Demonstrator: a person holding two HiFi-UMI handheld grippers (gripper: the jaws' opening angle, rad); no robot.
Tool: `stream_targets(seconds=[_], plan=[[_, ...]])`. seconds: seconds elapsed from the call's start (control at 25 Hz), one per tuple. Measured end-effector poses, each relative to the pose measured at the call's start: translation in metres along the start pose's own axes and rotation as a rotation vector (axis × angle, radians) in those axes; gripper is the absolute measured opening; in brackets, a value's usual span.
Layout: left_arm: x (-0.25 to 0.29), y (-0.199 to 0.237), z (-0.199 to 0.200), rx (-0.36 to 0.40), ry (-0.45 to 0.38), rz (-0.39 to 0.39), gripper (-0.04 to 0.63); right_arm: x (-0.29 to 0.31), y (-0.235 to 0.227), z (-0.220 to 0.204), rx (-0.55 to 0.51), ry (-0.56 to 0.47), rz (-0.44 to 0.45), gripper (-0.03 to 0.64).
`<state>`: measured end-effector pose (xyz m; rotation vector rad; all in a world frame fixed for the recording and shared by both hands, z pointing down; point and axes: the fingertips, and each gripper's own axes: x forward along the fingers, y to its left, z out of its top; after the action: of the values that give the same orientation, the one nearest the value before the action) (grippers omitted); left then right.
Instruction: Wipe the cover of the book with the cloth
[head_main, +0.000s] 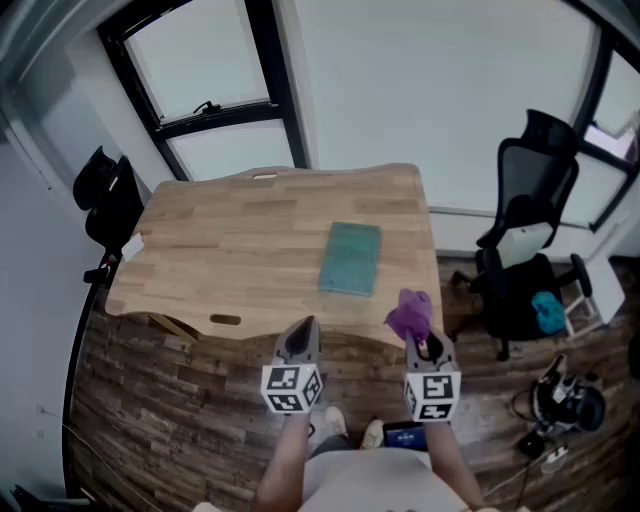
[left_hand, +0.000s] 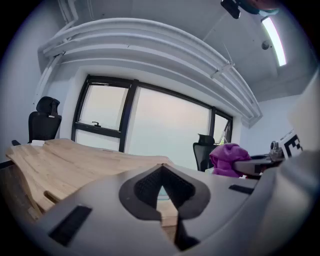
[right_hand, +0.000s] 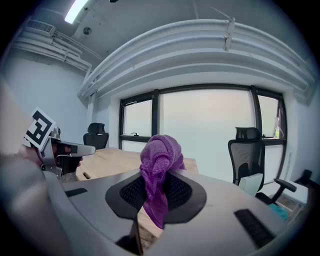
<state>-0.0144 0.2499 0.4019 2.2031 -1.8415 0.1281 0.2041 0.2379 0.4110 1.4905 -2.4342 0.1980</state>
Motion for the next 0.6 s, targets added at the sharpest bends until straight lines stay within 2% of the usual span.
stream_targets(seconds=[0.6], plan=[[-0.008, -0.019, -0.002, 0.017, 0.009, 0.018, 0.000, -0.010, -0.014, -0.003, 0.025, -0.056, 0.010, 0.064]])
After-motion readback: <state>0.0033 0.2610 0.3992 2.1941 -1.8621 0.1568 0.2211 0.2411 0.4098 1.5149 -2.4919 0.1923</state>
